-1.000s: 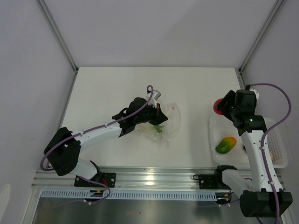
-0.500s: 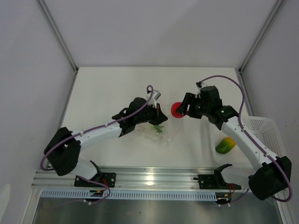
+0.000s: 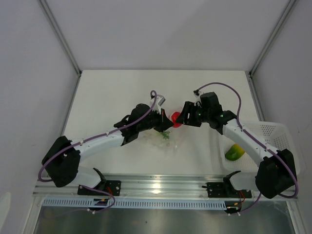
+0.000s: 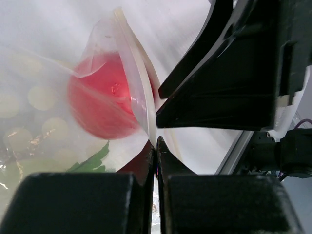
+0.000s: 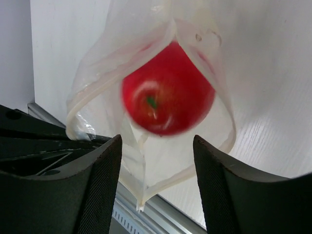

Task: Place the food in the zip-top bag and seal the zipper
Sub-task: Place the fake fruit in the zipper food storage bag, then pick up the fake fruit from the bin, then place the fake fruit in the zipper food storage bag.

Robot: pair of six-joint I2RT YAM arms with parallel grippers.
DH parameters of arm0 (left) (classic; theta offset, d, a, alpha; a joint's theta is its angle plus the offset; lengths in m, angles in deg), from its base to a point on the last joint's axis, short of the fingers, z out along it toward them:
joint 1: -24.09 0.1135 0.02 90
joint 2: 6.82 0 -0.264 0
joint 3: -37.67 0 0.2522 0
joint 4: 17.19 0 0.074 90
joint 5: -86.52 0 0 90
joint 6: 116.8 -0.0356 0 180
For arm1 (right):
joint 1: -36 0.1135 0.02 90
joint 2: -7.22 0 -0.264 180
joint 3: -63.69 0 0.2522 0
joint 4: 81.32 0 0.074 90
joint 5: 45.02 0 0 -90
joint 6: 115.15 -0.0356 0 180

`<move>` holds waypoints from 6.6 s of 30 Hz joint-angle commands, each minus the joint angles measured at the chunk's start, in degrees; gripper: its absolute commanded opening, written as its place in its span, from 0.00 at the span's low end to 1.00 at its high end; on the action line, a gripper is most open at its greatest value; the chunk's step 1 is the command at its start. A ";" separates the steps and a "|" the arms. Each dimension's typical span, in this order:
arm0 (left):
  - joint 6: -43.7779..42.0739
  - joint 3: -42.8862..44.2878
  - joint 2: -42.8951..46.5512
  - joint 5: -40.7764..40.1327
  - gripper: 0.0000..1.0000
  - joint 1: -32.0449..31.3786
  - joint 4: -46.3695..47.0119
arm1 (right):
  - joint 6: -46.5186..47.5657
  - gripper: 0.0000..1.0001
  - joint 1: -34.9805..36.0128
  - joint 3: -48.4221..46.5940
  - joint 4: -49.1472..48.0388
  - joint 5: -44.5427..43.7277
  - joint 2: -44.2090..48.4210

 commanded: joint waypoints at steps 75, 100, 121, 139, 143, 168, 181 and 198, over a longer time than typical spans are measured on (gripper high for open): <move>1.17 0.84 -1.34 5.39 0.01 2.03 4.82 | -8.37 0.84 -46.94 10.89 24.34 -25.49 5.75; 1.79 0.75 -1.78 6.19 0.01 2.39 5.08 | -6.52 0.62 -46.06 13.27 20.30 -25.95 3.98; 1.79 0.66 -1.60 6.45 0.00 2.47 5.08 | -3.54 0.20 -46.06 2.64 26.10 -28.67 13.92; 1.96 0.84 -1.86 6.80 0.01 2.47 5.26 | 1.38 0.00 -46.06 -1.84 26.28 -23.58 19.01; 2.22 0.75 -2.04 7.24 0.01 2.47 5.43 | 1.30 0.00 -45.44 -2.55 24.43 -16.13 21.12; 4.16 -0.30 -2.22 9.61 0.01 3.00 8.68 | -18.99 0.00 -5.12 -0.80 1.50 -24.70 12.53; 5.21 -1.62 -1.34 10.76 0.01 3.79 10.27 | -30.69 0.00 5.35 4.92 -8.09 -30.43 2.77; 5.74 -2.94 -0.37 11.46 0.01 4.67 11.41 | -29.55 0.77 8.08 4.04 -6.86 -29.46 -0.50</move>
